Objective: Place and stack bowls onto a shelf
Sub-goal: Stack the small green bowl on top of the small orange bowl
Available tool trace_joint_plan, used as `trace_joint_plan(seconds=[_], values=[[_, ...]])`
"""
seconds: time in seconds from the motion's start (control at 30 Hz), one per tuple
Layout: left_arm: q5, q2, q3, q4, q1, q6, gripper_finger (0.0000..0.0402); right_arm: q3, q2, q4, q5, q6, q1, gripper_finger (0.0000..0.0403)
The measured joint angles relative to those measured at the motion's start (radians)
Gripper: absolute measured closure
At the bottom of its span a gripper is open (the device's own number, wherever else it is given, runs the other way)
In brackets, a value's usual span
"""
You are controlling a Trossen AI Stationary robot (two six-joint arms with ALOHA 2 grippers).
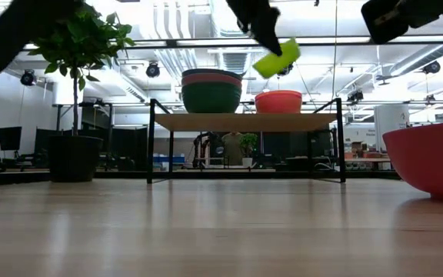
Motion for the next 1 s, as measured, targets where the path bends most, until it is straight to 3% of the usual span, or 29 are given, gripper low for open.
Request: trace_joint_plan(seconds=[0.03,0.33,1.0], values=[[0.001,0.025,0.029,-0.025,0.01,-0.001,0.0401,-0.003,-0.009,0.001,-0.001,0.001,0.0,0.0394],[0.04,0.016,-0.091,0.046,0.068,-0.001,0.0402,-0.056,-0.069,0.001,0.0,0.001,0.0,0.0394],[0.043,0.023,-0.066,0.197,0.095,0.004,0.0401,-0.065,-0.098,0.002,0.009,0.001,-0.001,0.0394]])
